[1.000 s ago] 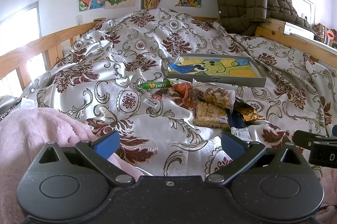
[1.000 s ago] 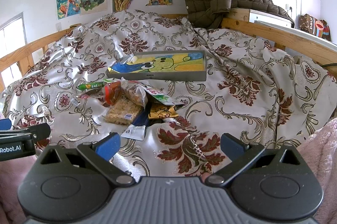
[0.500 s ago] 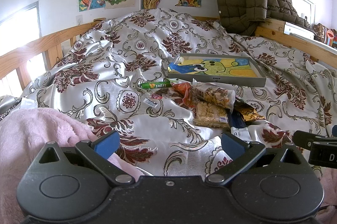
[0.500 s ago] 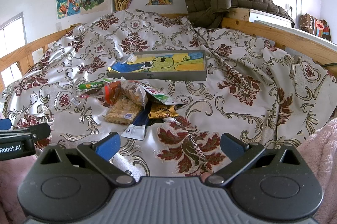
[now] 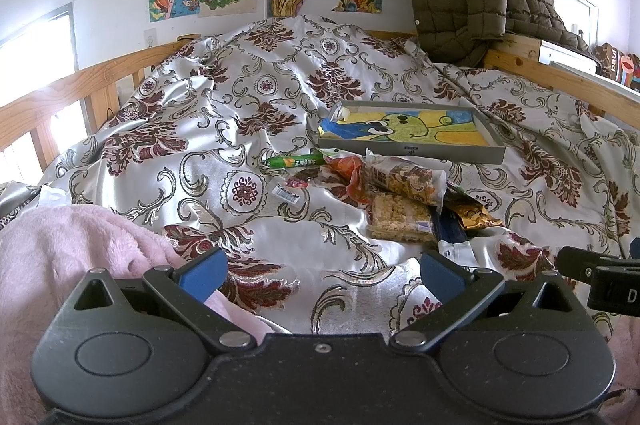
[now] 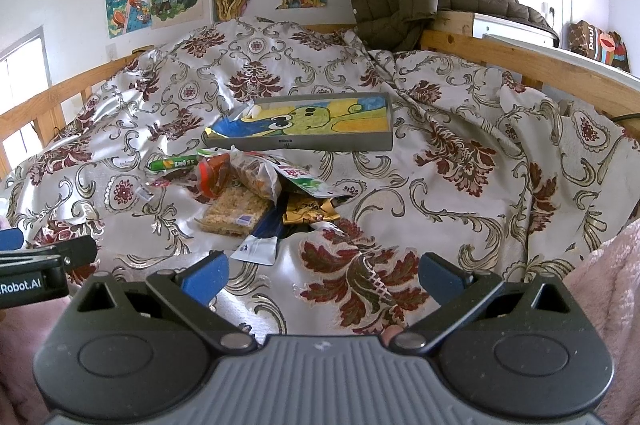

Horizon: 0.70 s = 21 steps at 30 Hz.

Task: Organize snacks

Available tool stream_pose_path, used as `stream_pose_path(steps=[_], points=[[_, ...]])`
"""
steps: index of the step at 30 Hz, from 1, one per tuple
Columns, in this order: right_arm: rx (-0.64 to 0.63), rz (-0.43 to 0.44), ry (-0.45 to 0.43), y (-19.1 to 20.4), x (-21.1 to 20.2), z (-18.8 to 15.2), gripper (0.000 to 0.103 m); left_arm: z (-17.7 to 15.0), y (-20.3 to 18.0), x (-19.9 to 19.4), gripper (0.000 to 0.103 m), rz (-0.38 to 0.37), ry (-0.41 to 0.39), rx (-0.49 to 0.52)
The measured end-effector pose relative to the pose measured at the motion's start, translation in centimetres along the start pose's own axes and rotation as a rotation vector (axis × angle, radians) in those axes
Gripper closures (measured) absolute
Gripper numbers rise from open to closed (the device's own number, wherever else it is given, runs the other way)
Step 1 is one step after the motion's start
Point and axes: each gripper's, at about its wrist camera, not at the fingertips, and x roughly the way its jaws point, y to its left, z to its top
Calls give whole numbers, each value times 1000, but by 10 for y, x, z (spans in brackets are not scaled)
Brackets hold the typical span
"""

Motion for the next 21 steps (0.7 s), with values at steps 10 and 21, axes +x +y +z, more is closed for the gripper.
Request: stream_pose_path(steps=[10,21], points=[[1,0,1,0,-1,0,0,0,0,0,1,0,0,0],[-6,2,16,2,1,0,0,3,-5,5,1,0,28,21]])
